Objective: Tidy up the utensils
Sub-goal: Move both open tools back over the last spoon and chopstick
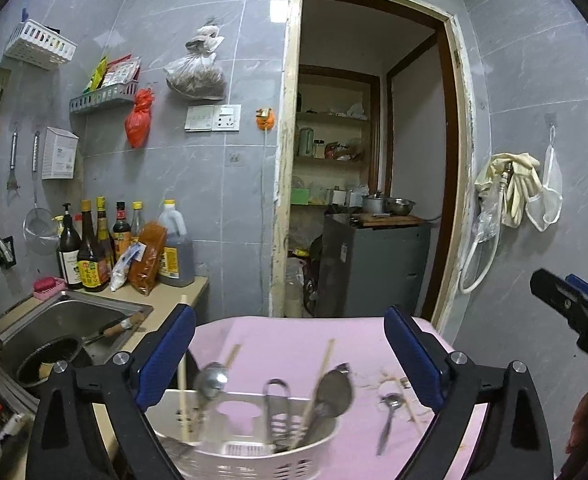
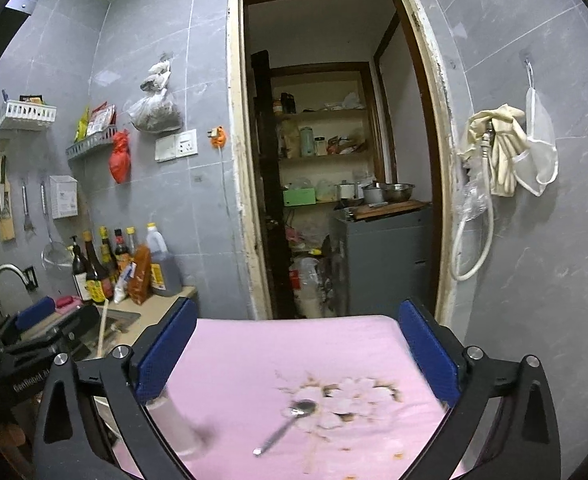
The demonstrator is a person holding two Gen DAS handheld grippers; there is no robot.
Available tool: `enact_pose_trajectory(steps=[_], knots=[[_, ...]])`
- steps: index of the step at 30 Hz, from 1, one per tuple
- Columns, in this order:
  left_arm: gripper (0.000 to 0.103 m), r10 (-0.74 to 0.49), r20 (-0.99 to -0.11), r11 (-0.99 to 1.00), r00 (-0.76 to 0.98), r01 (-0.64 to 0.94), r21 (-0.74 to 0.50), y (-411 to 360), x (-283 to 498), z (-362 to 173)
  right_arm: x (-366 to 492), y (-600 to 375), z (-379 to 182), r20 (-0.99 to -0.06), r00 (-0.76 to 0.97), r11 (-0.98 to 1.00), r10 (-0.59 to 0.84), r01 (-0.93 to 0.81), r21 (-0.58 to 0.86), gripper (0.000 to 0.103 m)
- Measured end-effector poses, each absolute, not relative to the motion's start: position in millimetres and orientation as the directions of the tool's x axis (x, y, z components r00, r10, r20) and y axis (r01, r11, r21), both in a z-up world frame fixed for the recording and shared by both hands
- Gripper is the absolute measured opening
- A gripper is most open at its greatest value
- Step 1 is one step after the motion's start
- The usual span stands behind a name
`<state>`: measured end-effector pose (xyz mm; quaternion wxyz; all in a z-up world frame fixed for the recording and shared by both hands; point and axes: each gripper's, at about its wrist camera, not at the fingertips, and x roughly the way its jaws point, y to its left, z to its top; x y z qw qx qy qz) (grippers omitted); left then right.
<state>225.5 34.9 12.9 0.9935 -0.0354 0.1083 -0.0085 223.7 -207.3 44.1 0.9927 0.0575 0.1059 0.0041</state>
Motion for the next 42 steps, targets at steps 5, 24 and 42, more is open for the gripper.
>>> enact_pose_trajectory(steps=[5, 24, 42], knots=[[0.096, -0.025, -0.213, 0.997, 0.977, 0.009, -0.074, 5, 226, 9, 226, -240, 37, -0.243, 0.970, 0.995, 0.021, 0.004, 0.103, 0.100], [0.096, -0.060, -0.260, 0.998, 0.964, 0.057, -0.017, -95, 254, -22, 261, -334, -2, -0.350, 0.935, 0.996, 0.052, -0.023, 0.089, 0.100], [0.056, -0.144, -0.586, 0.989, 0.797, 0.127, -0.071, -112, 336, -96, 333, -347, -95, -0.572, 0.790, 0.970, 0.219, -0.112, 0.216, 0.061]])
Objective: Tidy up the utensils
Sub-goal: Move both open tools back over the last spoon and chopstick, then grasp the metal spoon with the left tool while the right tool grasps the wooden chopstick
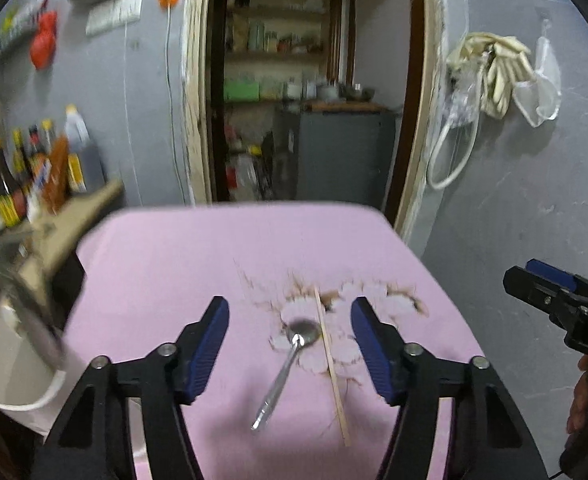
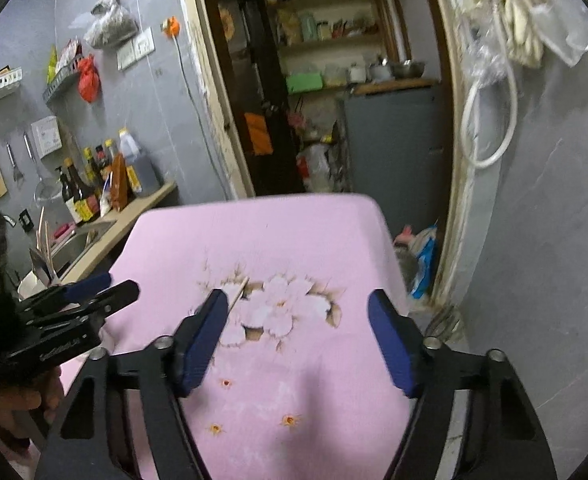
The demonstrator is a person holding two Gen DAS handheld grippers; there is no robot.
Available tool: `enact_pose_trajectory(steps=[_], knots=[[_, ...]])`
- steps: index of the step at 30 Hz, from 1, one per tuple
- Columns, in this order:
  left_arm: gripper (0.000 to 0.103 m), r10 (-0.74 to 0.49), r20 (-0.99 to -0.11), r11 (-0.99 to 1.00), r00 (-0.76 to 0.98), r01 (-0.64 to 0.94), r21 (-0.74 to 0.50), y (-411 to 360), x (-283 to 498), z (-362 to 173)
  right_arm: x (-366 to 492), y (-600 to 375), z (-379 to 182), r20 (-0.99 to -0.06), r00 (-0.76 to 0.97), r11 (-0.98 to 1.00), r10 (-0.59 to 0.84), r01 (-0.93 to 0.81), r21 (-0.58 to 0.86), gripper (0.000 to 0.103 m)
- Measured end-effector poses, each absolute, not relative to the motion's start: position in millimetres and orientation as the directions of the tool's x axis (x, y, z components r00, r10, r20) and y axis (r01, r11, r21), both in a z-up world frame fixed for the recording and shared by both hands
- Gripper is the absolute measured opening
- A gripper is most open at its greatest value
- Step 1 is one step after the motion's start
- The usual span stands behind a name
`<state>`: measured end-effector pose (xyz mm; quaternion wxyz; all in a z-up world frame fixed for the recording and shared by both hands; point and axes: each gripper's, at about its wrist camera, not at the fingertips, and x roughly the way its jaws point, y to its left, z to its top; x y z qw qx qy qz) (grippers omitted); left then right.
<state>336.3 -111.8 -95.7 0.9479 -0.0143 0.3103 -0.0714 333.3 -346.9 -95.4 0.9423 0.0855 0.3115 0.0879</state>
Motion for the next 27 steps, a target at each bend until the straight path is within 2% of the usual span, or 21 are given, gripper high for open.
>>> enact_pose_trajectory(steps=[8, 13, 18, 27], knots=[[0.041, -0.222, -0.726, 0.975, 0.651, 0.145, -0.168, -100, 375, -138, 366, -320, -142, -0.653, 0.681, 0.941, 0.331, -0.188, 0.281, 0.037], [0.032, -0.242, -0.783, 0.970, 0.573, 0.145, -0.194, -101, 393, -159, 387, -301, -165, -0.693, 0.606, 0.920, 0.390, -0.229, 0.317, 0.029], [0.026, -0.268, -0.819, 0.963, 0.508, 0.134, -0.232, -99, 406, -176, 405, -277, -183, -0.727, 0.531, 0.900, 0.435, -0.279, 0.335, 0.028], [0.023, -0.305, -0.825, 0.950, 0.476, 0.095, -0.296, -88, 414, -185, 412, -247, -194, -0.752, 0.464, 0.877, 0.468, -0.346, 0.332, 0.028]])
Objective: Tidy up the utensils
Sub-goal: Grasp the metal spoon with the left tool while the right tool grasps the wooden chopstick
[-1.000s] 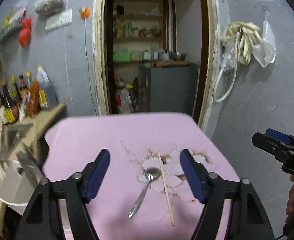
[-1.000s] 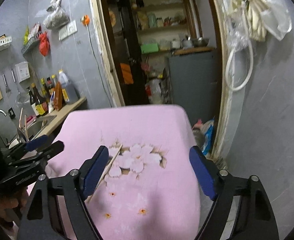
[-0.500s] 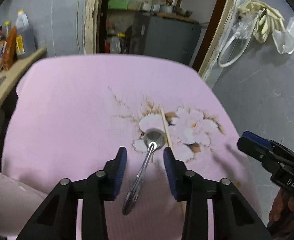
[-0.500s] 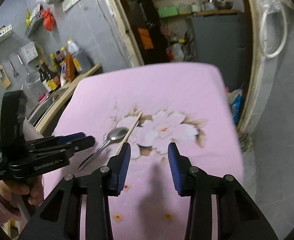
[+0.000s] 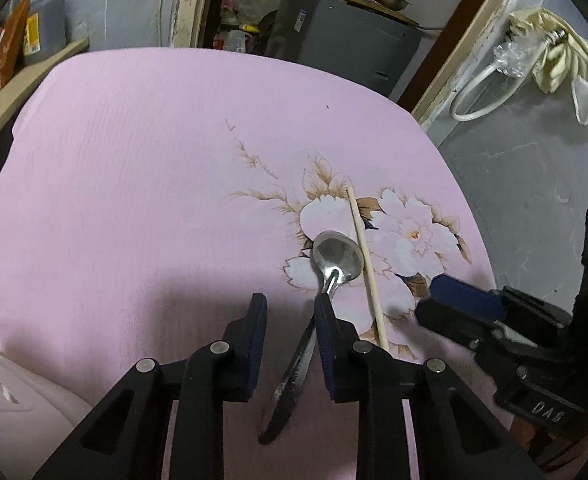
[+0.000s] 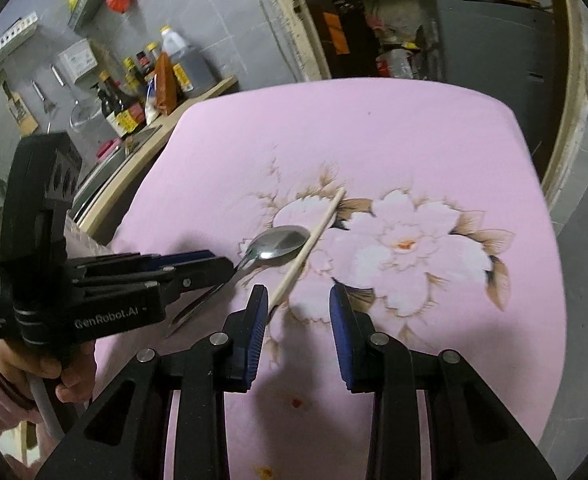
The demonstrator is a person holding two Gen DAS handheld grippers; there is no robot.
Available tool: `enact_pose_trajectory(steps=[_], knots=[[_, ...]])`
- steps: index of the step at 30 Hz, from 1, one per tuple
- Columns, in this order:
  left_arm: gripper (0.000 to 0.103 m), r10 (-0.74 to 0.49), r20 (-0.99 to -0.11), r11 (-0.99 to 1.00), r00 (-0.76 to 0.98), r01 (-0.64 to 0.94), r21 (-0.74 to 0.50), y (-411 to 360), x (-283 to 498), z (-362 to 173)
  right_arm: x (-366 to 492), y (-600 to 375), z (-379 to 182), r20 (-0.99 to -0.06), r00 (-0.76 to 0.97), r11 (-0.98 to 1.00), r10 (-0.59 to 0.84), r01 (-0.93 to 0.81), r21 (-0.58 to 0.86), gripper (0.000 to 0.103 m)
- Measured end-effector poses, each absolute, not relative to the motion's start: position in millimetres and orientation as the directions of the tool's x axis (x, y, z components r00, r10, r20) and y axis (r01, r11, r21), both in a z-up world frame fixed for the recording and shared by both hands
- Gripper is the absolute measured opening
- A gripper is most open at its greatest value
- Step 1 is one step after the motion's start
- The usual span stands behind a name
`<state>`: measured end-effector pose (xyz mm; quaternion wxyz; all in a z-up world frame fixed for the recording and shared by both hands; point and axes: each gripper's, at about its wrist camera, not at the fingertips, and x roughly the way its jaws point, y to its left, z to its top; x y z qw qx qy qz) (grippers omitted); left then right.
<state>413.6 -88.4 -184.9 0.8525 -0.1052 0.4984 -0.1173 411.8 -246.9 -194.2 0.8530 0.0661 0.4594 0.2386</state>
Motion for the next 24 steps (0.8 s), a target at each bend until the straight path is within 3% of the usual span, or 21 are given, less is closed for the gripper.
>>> enact_pose_trajectory(steps=[11, 20, 24], knots=[[0.023, -0.340, -0.817, 0.936, 0.465, 0.084, -0.342, -84, 420, -187, 415, -222, -202, -0.804, 0.406, 0.877, 0.434, -0.397, 0.273, 0.028], [0.023, -0.376, -0.813, 0.924, 0.444, 0.111, -0.367, -85, 421, -185, 412, -224, -192, -0.847, 0.390, 0.910, 0.361, -0.347, 0.228, 0.011], [0.023, -0.380, -0.820, 0.924, 0.429, 0.140, -0.355, -91, 424, -186, 410, -236, -193, -0.853, 0.387, 0.919, 0.349, -0.319, 0.232, 0.011]])
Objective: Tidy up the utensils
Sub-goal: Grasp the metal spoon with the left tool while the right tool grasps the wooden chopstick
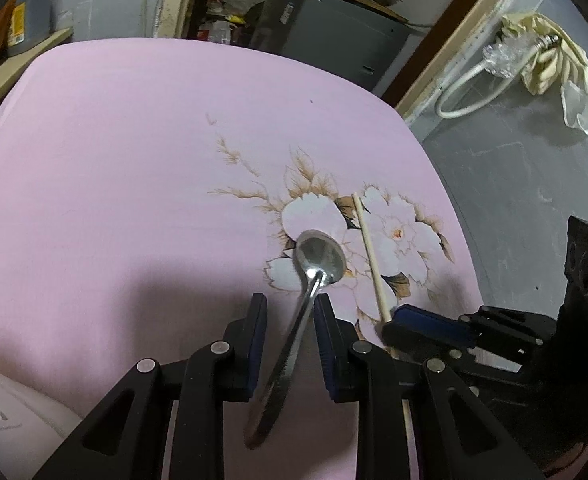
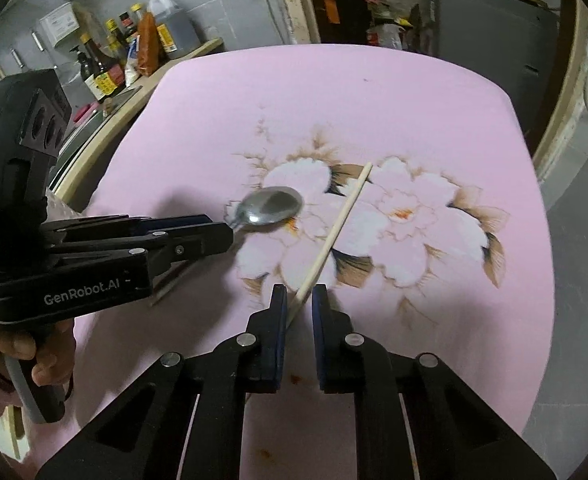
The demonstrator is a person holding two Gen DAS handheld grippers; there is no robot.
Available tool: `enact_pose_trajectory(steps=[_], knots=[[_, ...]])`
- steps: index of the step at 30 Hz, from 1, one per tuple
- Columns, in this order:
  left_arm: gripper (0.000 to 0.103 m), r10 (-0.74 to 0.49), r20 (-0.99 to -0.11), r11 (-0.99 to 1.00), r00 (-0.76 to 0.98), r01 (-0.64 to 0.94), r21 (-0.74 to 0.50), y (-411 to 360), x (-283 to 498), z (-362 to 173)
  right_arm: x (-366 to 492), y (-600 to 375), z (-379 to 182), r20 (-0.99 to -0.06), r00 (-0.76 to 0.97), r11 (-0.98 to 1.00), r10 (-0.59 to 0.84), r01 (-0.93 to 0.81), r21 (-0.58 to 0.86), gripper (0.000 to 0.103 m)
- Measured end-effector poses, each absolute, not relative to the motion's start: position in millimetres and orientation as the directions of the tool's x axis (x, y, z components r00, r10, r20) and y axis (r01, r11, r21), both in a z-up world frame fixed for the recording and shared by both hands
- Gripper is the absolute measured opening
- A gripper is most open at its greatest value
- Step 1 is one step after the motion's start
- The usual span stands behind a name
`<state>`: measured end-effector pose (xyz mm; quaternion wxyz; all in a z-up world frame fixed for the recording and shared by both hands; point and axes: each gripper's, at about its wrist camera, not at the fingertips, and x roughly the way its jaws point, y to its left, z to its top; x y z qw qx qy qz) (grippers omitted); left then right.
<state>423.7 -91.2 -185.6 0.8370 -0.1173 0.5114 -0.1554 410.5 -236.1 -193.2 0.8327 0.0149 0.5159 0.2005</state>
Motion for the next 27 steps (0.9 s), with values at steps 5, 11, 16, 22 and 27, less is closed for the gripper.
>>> enact_pose_trajectory(steps=[5, 11, 16, 22, 27], knots=[[0.023, -0.354, -0.841, 0.935, 0.410, 0.183, -0.304, -103, 432, -184, 410, -252, -192, -0.871, 0.377, 0.932, 0.316, -0.293, 0.212, 0.008], [0.011, -0.318, -0.869, 0.942, 0.380, 0.231, -0.243, -117, 437, -183, 411, -272, -190, -0.878, 0.343, 0.930, 0.335, -0.269, 0.250, 0.007], [0.009, -0.328, -0.877, 0.940, 0.351, 0.211, -0.267, -116, 444, -181, 430, -282, -198, -0.884, 0.322, 0.937, 0.338, -0.207, 0.283, 0.009], [0.009, -0.345, -0.886, 0.937, 0.311, 0.166, -0.307, -115, 454, -183, 462, -282, -210, -0.904, 0.287, 0.948, 0.318, -0.117, 0.296, 0.010], [0.008, -0.360, -0.888, 0.932, 0.284, 0.139, -0.334, -112, 458, -184, 476, -276, -211, -0.920, 0.264, 0.957, 0.290, -0.102, 0.272, 0.009]])
